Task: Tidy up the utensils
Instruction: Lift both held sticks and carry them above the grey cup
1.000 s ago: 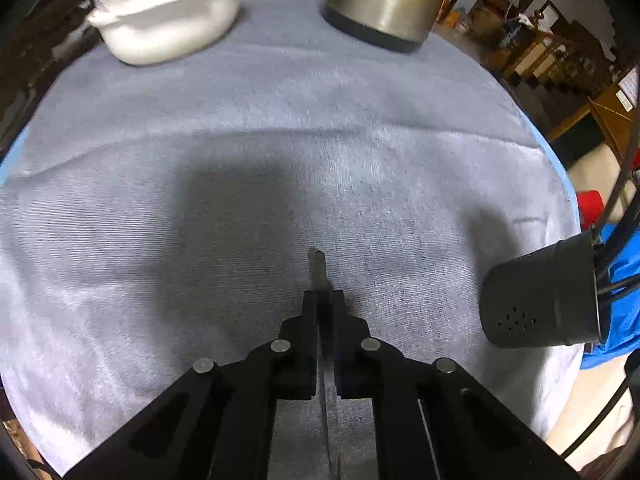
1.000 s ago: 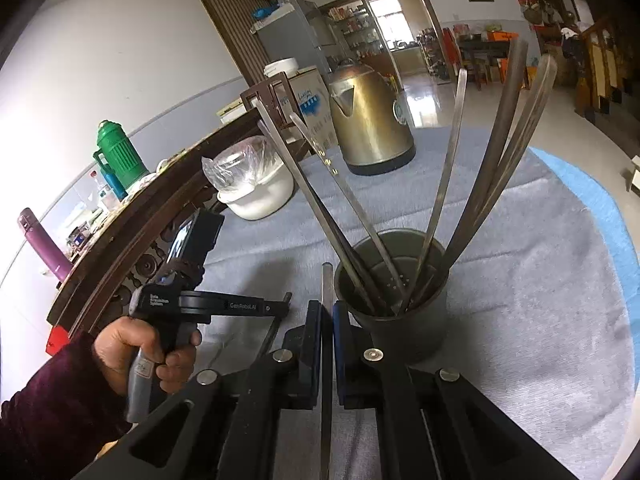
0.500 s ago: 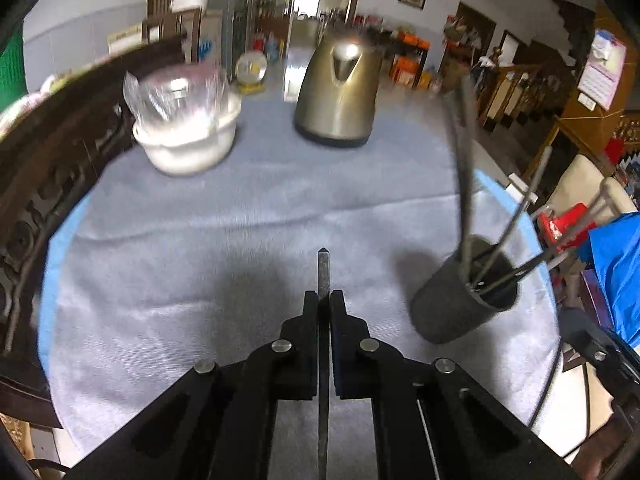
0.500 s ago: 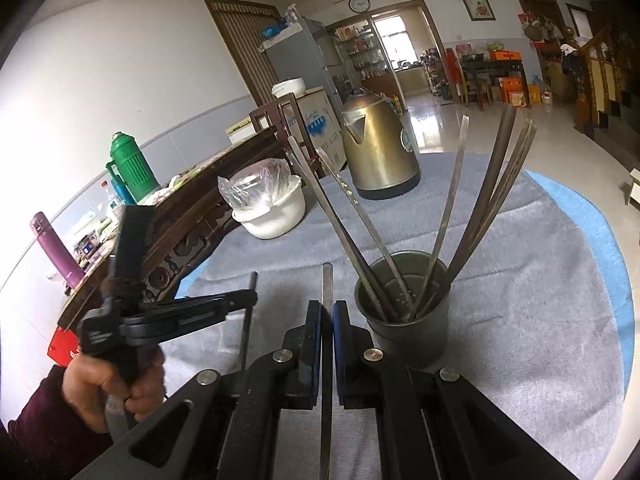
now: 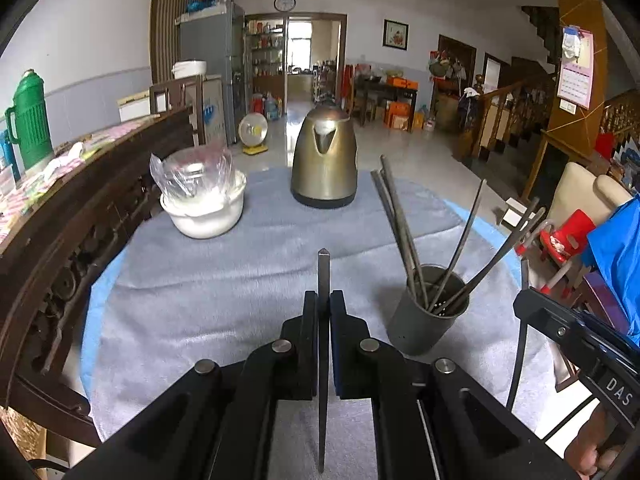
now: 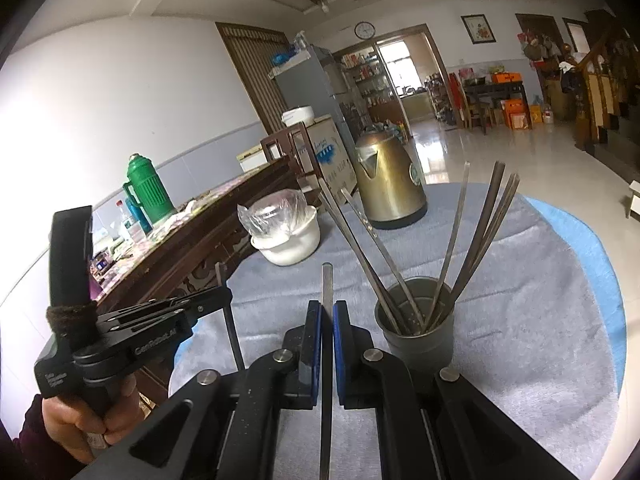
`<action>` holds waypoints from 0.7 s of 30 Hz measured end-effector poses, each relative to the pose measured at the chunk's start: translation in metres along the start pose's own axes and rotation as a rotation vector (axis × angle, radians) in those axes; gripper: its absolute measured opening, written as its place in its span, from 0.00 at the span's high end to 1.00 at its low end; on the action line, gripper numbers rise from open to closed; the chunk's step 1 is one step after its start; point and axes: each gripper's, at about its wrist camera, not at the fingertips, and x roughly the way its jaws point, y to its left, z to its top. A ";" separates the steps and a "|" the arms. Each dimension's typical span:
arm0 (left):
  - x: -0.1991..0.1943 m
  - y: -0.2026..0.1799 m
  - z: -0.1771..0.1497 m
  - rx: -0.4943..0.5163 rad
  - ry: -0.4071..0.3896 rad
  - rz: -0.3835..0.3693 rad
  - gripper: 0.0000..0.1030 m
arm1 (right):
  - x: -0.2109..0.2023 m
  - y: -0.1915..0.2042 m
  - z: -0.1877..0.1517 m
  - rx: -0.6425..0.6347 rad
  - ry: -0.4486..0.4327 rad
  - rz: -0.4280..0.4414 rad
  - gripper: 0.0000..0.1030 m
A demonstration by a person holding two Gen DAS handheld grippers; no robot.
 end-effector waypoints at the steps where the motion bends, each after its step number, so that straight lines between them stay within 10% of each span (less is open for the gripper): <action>1: -0.004 -0.002 0.000 0.003 -0.006 0.002 0.95 | -0.003 0.000 0.001 0.001 -0.009 -0.002 0.94; 21: -0.043 -0.015 0.009 0.009 -0.095 0.015 0.95 | -0.022 -0.010 0.026 0.039 -0.118 0.069 0.94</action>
